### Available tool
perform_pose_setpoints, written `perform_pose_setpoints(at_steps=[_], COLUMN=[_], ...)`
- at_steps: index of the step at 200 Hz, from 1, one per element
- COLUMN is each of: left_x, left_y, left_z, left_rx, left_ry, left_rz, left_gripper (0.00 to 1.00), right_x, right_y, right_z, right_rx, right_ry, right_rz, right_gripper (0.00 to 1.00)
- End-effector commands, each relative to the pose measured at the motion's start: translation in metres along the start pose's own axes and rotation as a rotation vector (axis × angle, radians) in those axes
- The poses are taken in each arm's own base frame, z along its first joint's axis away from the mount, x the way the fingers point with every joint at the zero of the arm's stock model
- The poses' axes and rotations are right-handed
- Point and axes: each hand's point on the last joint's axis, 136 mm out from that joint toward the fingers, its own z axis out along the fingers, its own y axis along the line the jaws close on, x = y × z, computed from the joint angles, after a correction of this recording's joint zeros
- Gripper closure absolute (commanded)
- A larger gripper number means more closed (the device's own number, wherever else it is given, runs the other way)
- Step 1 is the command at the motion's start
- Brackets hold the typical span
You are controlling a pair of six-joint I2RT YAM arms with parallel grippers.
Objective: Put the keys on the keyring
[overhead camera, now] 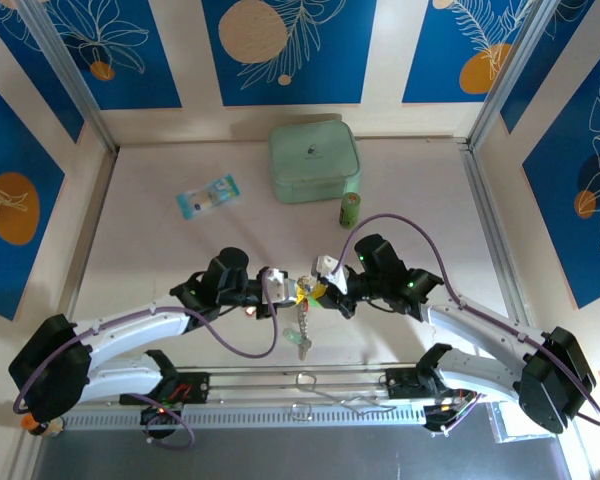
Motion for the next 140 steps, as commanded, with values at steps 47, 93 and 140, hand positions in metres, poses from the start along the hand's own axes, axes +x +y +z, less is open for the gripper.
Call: perform_pose_setpoints(at_steps=[47, 93, 140], left_x=[-0.0107, -0.0119, -0.0119], left_y=[-0.0039, -0.0039, -0.0037], left_z=[-0.0018, -0.0015, -0.0018], left_rx=[0.011, 0.009, 0.007], left_ry=[-0.059, -0.071, -0.071], left_rz=[0.016, 0.013, 0.016], left_gripper=[1.0, 1.0, 1.0], right_x=[-0.0056, -0.0078, 0.0008], right_y=[0.0018, 0.0021, 0.0], right_z=[-0.0043, -0.0014, -0.0006], right_rx=[0.006, -0.006, 0.008], right_ry=[-0.04, -0.047, -0.011], right_rz=[-0.001, -0.003, 0.001], right_gripper=[0.67, 0.73, 0.7])
